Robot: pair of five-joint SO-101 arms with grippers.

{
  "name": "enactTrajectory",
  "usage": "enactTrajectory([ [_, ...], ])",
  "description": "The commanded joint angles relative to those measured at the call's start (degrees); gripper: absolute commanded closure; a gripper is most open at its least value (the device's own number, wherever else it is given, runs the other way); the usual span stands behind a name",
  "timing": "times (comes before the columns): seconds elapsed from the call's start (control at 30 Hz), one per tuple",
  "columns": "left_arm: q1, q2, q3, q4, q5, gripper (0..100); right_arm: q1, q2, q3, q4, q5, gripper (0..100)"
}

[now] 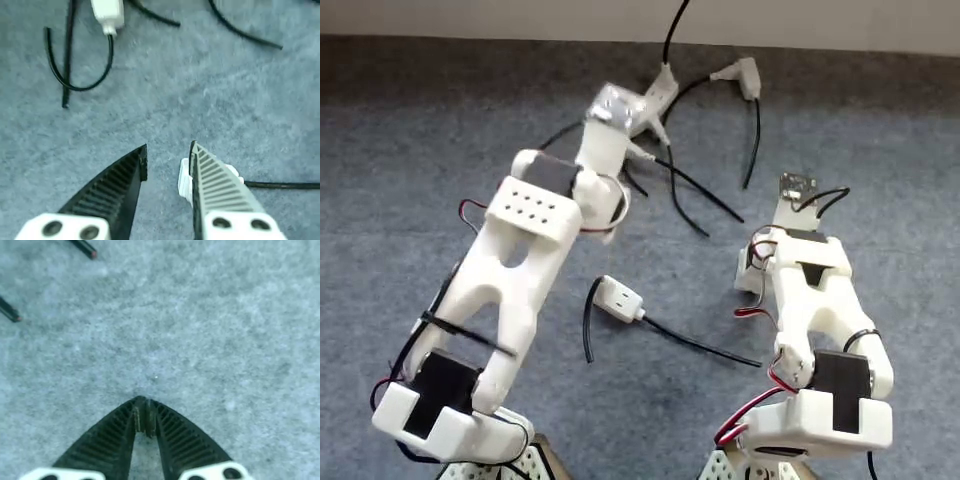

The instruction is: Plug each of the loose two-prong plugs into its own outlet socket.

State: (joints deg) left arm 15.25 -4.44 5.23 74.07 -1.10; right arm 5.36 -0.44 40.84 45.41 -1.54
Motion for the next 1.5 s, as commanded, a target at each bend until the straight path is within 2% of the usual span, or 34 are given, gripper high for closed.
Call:
enactTrajectory([
  [0.0,-0.57,-1.10,-15.25,4.48,2.81,84,1.27,-0.31,-0.04,-1.89,-0.88,89.9],
  [0.1,-0.66,-1.10,-27.74,8.70,3.16,84,1.27,-0.31,-0.04,-1.89,-0.79,85.7],
  [0.23,-3.21,-1.10,-40.84,18.20,3.16,84,0.22,-0.84,-0.22,-1.71,-0.35,84.7],
  [0.4,-7.78,-1.10,-42.86,27.16,3.69,84,-6.11,-0.84,-4.53,3.47,7.82,84.6],
  [0.57,-12.53,-1.01,-36.09,27.16,12.66,84,-15.52,-0.66,-10.77,12.70,16.70,84.6],
  [0.73,-12.70,-1.10,-29.23,24.79,13.01,84,-20.44,-0.66,-16.31,20.79,27.69,84.6],
  [0.93,-12.97,-1.10,-18.95,15.82,13.27,84,-27.74,-0.66,-20.79,31.43,35.52,84.6],
  [1.03,-12.97,-1.10,-15.69,13.01,13.27,84,-31.34,-0.40,-20.35,32.75,35.78,82.7],
  [1.23,-13.85,-1.10,-12.53,9.23,13.27,84,-43.30,-0.75,-15.34,29.23,35.52,66.6],
  [1.37,-16.40,-1.10,-12.88,9.23,13.27,84,-49.10,-0.40,-14.90,23.34,33.05,66.2],
  [1.47,-17.19,-1.10,-12.88,9.23,13.27,84,-50.07,-0.31,-14.90,17.27,29.45,66.2],
])
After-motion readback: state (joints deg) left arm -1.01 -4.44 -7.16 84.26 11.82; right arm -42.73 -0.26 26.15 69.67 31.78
